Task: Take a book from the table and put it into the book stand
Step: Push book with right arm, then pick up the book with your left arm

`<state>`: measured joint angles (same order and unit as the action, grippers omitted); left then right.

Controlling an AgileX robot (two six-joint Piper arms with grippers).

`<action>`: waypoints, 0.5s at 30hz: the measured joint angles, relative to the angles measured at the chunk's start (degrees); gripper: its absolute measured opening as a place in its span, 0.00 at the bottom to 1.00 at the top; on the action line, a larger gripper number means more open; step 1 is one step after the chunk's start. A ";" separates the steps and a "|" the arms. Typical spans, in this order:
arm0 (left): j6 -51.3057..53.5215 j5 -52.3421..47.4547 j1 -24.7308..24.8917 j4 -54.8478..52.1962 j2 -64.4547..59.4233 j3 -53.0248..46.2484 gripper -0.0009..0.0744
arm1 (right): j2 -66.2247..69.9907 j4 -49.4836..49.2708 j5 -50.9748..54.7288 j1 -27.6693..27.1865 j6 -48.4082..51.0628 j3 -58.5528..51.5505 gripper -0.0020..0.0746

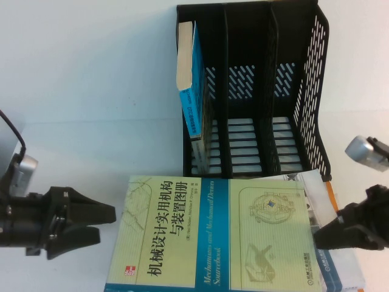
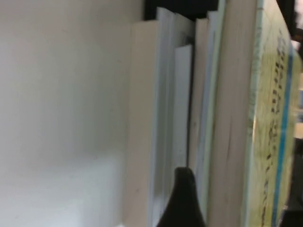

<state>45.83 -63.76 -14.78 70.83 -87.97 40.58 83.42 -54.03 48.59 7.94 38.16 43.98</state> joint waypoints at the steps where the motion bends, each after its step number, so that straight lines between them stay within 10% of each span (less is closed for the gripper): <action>1: 1.32 -1.18 0.00 1.26 -1.85 0.00 0.70 | -1.27 0.38 0.68 0.04 0.13 0.02 0.04; 15: 9.93 -5.69 1.19 8.60 -17.87 0.73 0.70 | -23.98 1.46 5.09 0.13 0.62 0.02 0.04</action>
<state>55.77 -69.46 -13.59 79.43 -105.84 41.31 59.44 -52.57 53.68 8.07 38.78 43.99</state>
